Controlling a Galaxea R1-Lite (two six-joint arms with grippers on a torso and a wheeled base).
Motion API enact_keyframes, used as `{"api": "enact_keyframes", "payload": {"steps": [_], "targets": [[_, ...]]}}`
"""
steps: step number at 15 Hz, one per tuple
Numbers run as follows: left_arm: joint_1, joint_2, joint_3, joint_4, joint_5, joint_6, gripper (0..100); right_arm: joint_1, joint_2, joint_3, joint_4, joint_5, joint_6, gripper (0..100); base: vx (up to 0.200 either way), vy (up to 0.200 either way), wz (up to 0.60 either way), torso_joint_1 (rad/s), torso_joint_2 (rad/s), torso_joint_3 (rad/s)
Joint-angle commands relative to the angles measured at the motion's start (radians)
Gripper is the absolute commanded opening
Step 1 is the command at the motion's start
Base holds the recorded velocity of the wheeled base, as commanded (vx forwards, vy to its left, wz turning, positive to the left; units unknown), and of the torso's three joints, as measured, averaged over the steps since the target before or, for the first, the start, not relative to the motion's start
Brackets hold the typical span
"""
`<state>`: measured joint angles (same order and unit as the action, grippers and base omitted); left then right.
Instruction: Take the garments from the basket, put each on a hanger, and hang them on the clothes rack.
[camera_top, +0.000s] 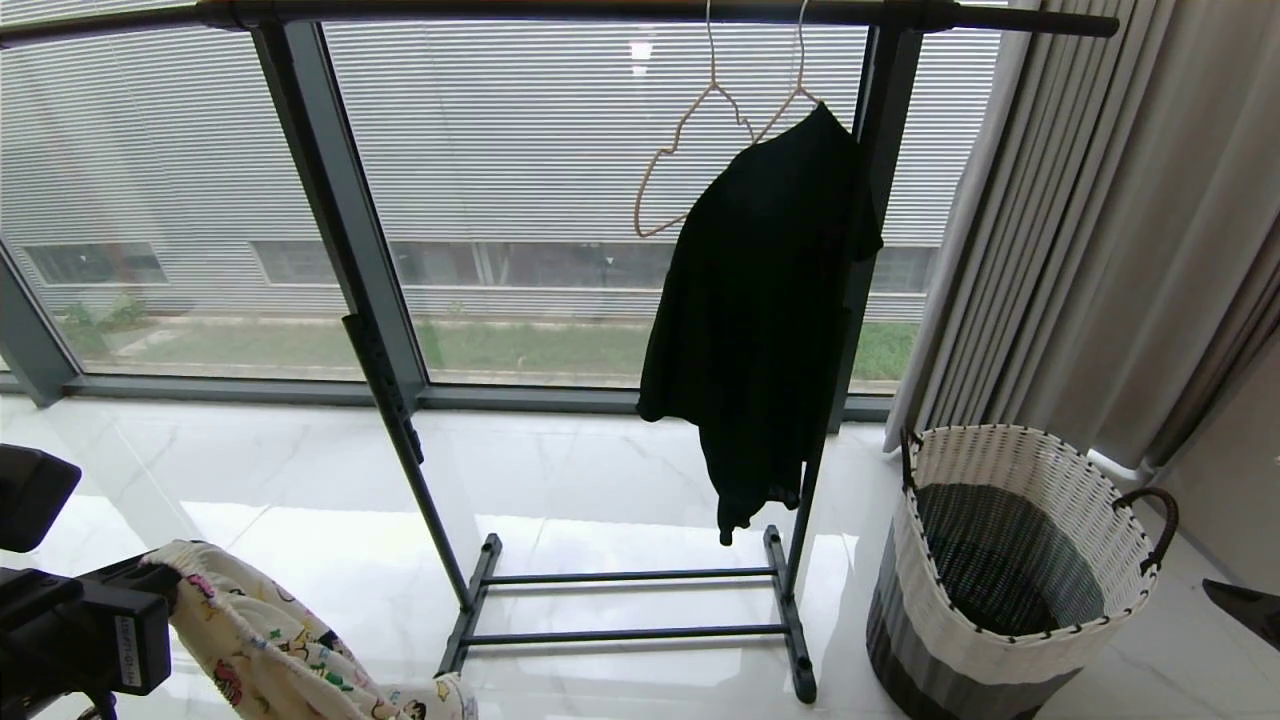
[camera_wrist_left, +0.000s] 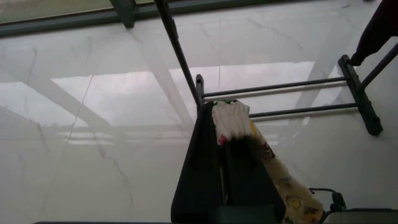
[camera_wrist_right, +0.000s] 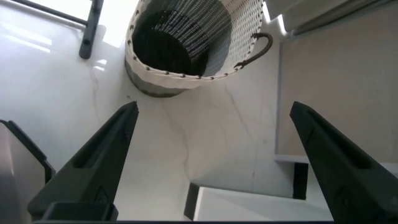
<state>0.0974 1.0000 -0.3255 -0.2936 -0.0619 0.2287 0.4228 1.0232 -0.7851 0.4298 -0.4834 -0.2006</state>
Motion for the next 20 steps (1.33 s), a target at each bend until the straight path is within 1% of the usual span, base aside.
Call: {"api": "enact_keyframes", "payload": {"steps": [1,5,8,10,14,20], "targets": [[0.001,-0.003,0.0,-0.001,0.001,0.0,0,0.001,-0.005,0.0,0.0,0.0,0.0,100,0.0,0.0,0.0,0.0,0.0,0.0],[0.001,-0.011,0.0,-0.001,0.001,0.0,0,0.001,-0.018,0.0,-0.013,-0.001,-0.002,100,0.0,0.0,0.0,0.0,0.0,0.0],[0.001,-0.009,-0.001,-0.001,0.001,0.0,0,0.001,-0.017,0.0,-0.062,0.0,-0.01,100,0.0,0.0,0.0,0.0,0.0,0.0],[0.001,-0.011,0.0,-0.001,0.001,0.0,0,0.001,-0.017,0.001,-0.074,0.0,-0.01,100,0.0,0.0,0.0,0.023,-0.06,-0.043],[0.001,-0.012,0.002,-0.001,0.001,0.0,0,0.001,-0.017,0.009,-0.077,0.0,-0.011,100,0.0,0.0,0.0,0.141,-0.37,-0.228],[0.001,-0.006,-0.001,-0.001,0.001,0.0,0,0.001,-0.018,0.012,-0.079,0.0,-0.011,100,0.0,0.0,0.0,0.191,-0.47,-0.276]]}}
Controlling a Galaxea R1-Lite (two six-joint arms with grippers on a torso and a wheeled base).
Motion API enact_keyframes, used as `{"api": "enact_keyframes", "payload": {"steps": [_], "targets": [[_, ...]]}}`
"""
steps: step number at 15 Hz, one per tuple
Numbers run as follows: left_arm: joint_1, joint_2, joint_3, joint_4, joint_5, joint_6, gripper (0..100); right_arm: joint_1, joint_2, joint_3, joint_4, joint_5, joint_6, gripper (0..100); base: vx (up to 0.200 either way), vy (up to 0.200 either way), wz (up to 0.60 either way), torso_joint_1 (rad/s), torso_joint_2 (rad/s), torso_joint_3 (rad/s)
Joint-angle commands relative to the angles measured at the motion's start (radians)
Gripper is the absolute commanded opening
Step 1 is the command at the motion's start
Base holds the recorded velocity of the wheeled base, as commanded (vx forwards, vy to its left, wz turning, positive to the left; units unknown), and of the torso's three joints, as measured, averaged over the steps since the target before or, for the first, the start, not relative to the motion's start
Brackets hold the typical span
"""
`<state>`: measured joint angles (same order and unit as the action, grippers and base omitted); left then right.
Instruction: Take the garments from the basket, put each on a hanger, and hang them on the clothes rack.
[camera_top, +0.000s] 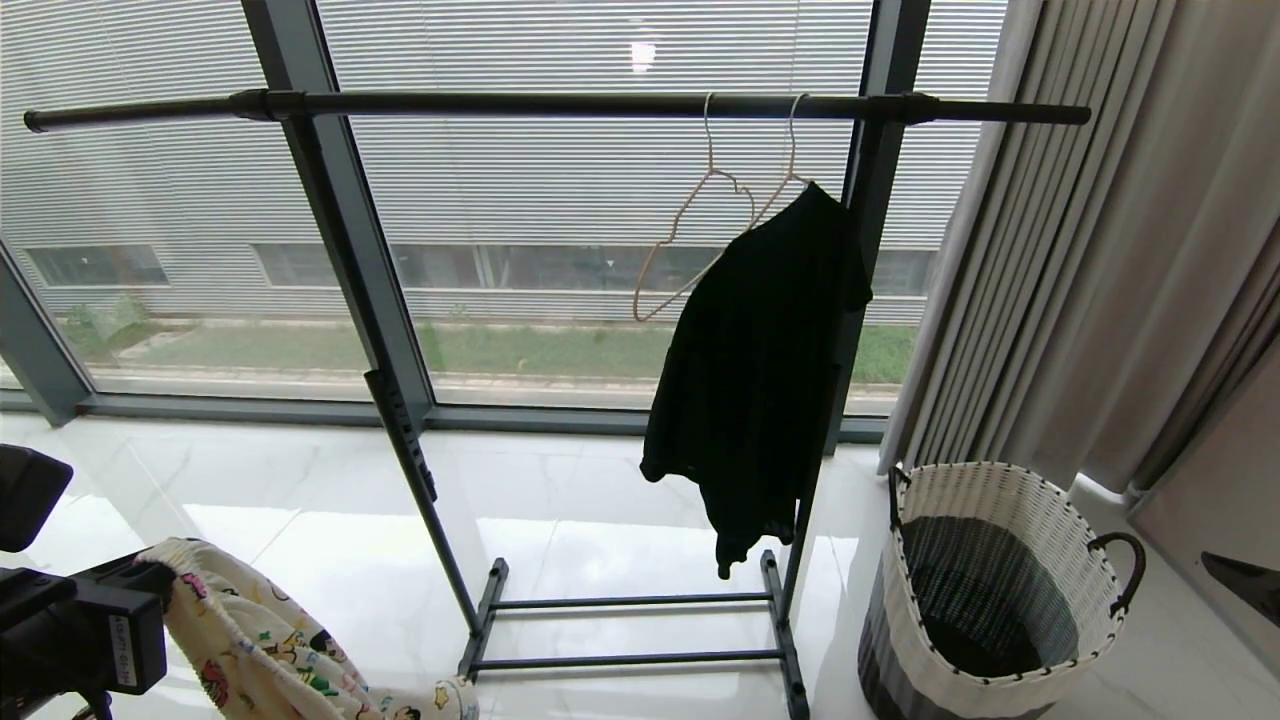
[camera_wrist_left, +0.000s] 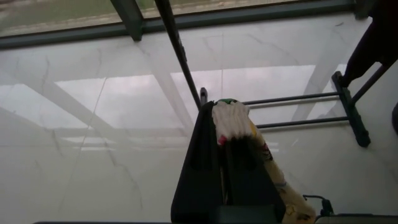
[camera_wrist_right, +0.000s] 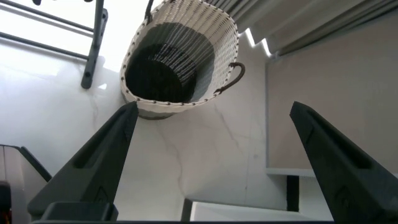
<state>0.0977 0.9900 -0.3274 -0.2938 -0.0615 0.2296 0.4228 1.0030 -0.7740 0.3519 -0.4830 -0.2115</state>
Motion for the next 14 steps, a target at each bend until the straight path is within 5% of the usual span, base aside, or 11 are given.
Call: {"api": "enact_keyframes", "payload": {"steps": [1,14], "targets": [[0.001,0.004,0.001,-0.001,0.0,-0.001,0,0.001,0.003,0.001,-0.001,0.001,-0.002,100,0.0,0.0,0.0,0.222,-0.5,-0.276],[0.001,0.004,-0.001,-0.001,-0.001,-0.001,0,0.002,0.009,0.004,-0.039,0.003,-0.025,100,0.0,0.0,0.0,0.243,-0.53,-0.29]]}}
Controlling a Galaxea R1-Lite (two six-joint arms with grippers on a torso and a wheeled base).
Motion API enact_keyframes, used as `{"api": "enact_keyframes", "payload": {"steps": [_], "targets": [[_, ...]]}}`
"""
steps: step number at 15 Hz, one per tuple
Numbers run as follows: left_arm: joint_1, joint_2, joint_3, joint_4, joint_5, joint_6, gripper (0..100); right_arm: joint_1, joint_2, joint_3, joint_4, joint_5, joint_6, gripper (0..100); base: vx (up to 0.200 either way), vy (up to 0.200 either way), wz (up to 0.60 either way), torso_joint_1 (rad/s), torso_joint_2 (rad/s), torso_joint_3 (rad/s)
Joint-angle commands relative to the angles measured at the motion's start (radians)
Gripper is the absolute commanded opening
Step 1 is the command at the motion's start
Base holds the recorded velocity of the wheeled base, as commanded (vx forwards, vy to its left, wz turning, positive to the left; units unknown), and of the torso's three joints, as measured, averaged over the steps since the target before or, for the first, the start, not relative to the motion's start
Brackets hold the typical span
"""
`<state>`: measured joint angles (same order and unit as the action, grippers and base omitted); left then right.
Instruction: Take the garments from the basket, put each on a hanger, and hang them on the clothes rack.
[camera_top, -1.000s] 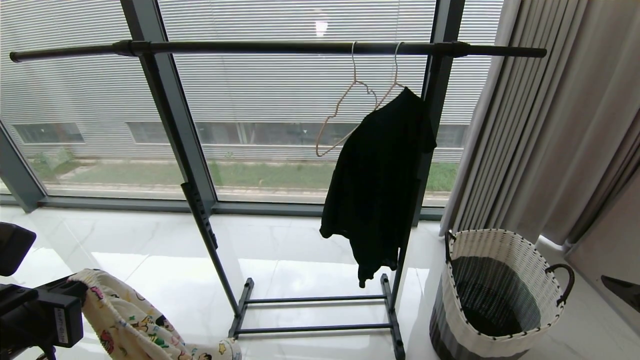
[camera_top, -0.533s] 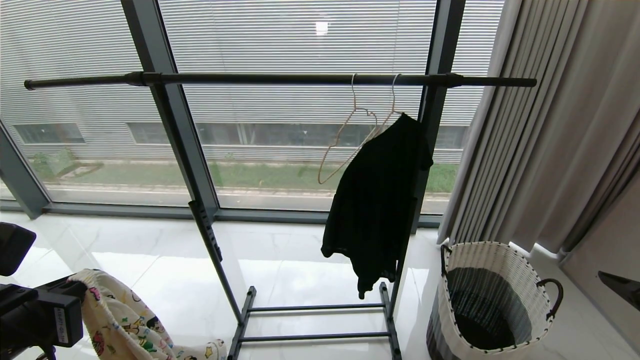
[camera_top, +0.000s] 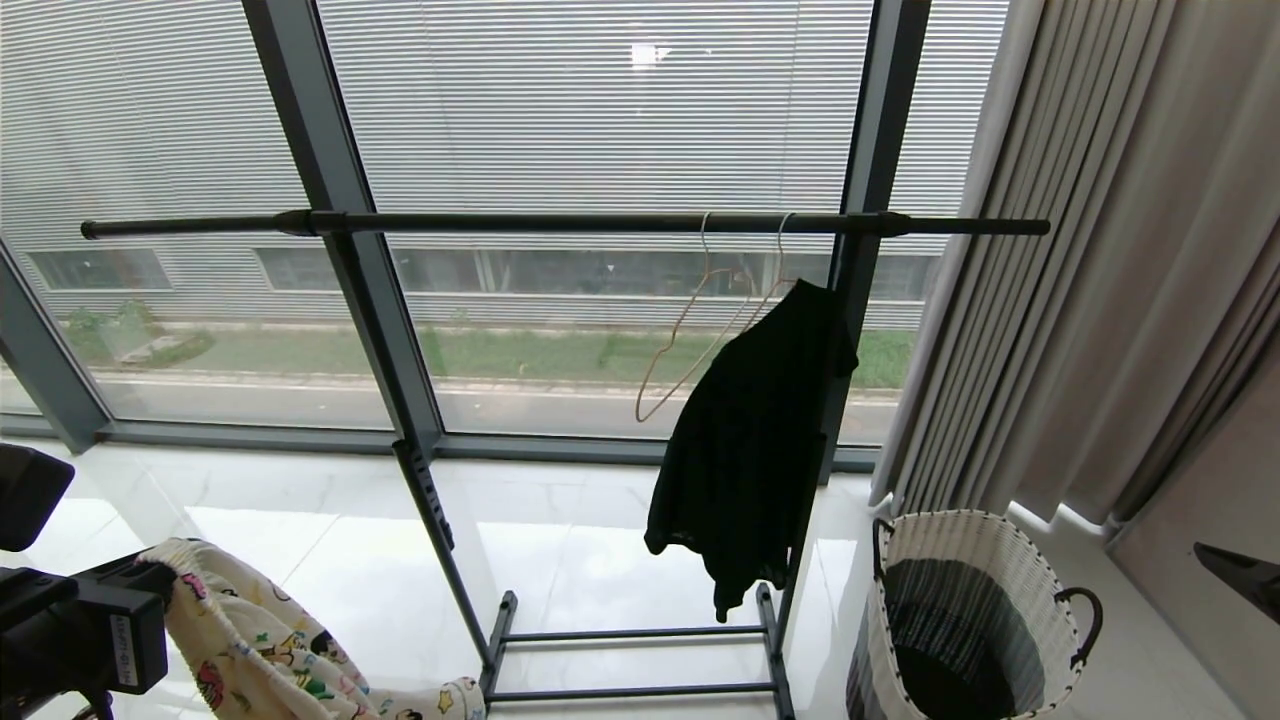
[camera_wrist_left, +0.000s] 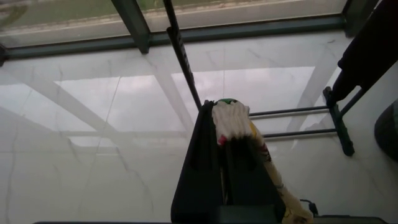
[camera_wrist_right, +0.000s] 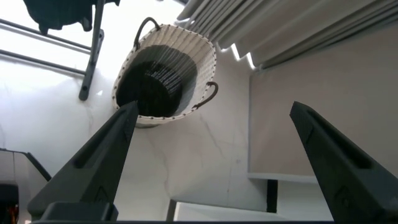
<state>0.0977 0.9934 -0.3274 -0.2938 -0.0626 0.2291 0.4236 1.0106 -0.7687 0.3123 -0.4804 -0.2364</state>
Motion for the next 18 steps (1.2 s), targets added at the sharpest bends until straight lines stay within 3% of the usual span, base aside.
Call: {"api": "enact_keyframes", "payload": {"steps": [1,4,8,18], "targets": [[0.001,0.001,-0.001,-0.001,0.0,0.001,0,0.001,0.002,0.0,-0.004,0.0,0.0,100,0.0,0.0,0.0,0.281,-0.59,-0.31],[0.001,-0.002,0.001,-0.001,0.0,-0.001,0,0.003,-0.004,0.025,-0.025,0.009,0.0,100,0.0,0.0,0.0,0.186,-0.39,-0.198],[0.001,-0.01,-0.002,-0.001,0.001,-0.001,0,0.007,-0.046,0.137,-0.151,0.102,-0.021,100,0.0,0.0,0.0,0.01,-0.02,-0.009],[0.001,-0.019,0.001,-0.001,0.001,-0.002,0,0.007,-0.06,0.151,-0.153,0.161,-0.027,100,0.0,0.2,0.0,0.004,0.0,0.001]]}}
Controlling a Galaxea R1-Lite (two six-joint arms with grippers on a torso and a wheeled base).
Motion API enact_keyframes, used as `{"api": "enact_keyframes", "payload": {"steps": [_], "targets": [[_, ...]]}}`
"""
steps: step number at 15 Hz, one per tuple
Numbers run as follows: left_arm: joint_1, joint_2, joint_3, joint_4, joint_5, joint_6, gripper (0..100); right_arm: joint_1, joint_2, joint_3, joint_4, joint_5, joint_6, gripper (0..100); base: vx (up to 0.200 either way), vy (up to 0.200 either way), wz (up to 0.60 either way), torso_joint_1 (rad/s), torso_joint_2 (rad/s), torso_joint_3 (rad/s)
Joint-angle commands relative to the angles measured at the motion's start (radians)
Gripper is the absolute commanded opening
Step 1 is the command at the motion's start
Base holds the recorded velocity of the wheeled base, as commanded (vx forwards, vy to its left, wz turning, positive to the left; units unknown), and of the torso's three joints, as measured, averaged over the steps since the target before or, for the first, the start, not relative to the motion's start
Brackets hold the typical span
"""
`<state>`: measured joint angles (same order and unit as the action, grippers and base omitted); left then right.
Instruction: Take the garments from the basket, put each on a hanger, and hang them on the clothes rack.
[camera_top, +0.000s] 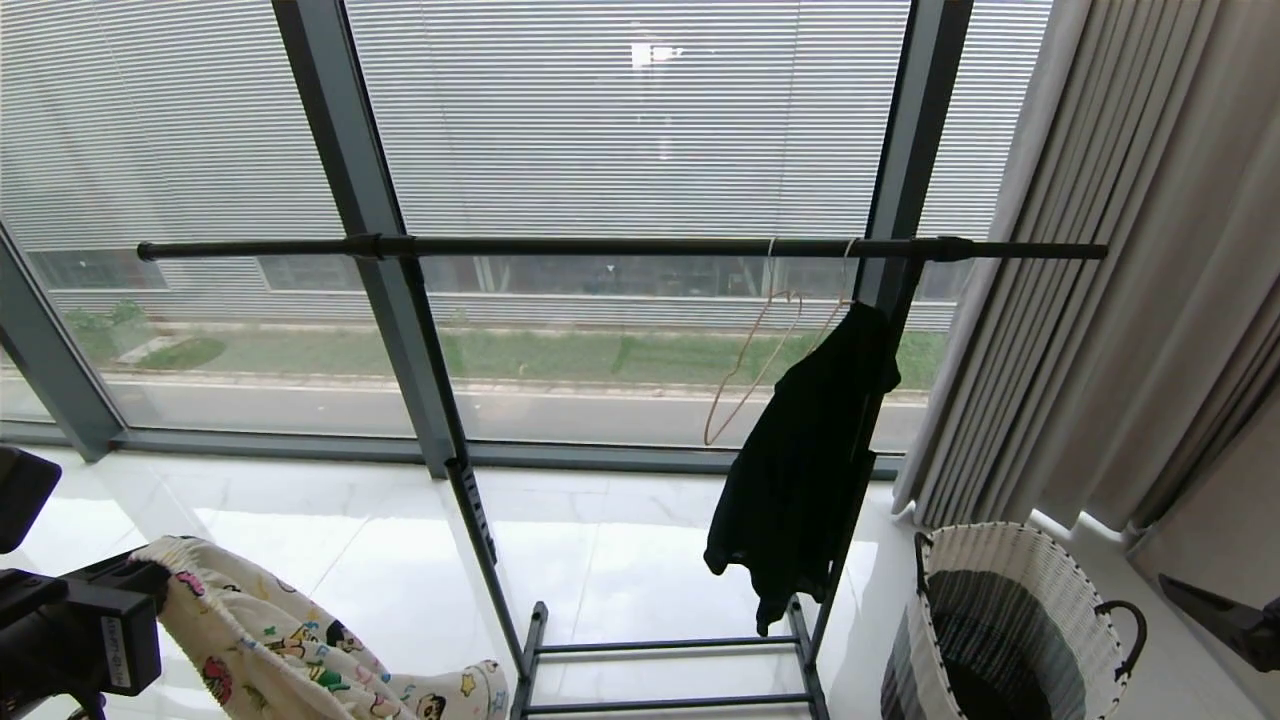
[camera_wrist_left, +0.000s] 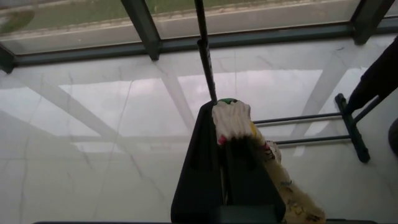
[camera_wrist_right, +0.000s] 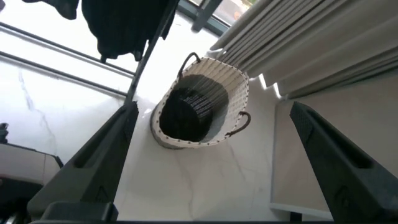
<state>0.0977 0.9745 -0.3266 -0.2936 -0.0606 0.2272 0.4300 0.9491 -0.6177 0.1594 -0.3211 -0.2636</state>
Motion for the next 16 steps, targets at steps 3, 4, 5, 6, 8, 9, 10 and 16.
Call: {"api": "enact_keyframes", "payload": {"steps": [3,4,5,6,8,9,10,16], "targets": [[0.001,0.0,0.0,-0.001,-0.001,0.0,0,0.001,-0.001,-0.001,-0.023,0.043,0.003,100,0.0,0.2,0.0,0.007,0.01,0.002],[0.001,0.0,0.0,-0.001,-0.001,0.0,0,0.001,-0.001,-0.001,-0.027,0.053,0.004,100,0.0,0.2,0.0,0.002,0.0,0.002],[0.001,0.0,0.0,-0.001,-0.001,0.001,0,0.001,-0.001,-0.001,-0.031,0.059,0.003,100,0.0,0.2,0.0,0.002,0.0,0.007],[0.001,0.0,0.0,-0.001,-0.001,0.0,0,0.001,-0.001,-0.001,-0.032,0.06,0.003,100,0.0,0.2,0.0,0.007,0.01,0.007],[0.001,-0.002,0.0,-0.001,-0.002,0.0,0,0.001,-0.001,-0.001,-0.034,0.062,0.004,100,0.0,0.0,0.0,0.0,0.0,0.0],[0.001,-0.003,0.001,-0.001,-0.004,0.001,0,0.001,-0.001,-0.002,-0.038,0.063,0.007,100,0.0,0.0,0.0,0.0,0.0,0.0],[0.001,-0.003,0.001,-0.001,-0.004,0.001,0,0.001,0.003,-0.001,-0.069,0.073,0.029,100,0.0,0.0,0.0,0.0,0.0,0.0],[-0.003,-0.008,-0.006,-0.001,-0.004,0.001,0,0.044,0.181,-0.028,-0.345,0.125,0.261,100,0.0,0.0,0.0,0.0,0.0,0.0]]}}
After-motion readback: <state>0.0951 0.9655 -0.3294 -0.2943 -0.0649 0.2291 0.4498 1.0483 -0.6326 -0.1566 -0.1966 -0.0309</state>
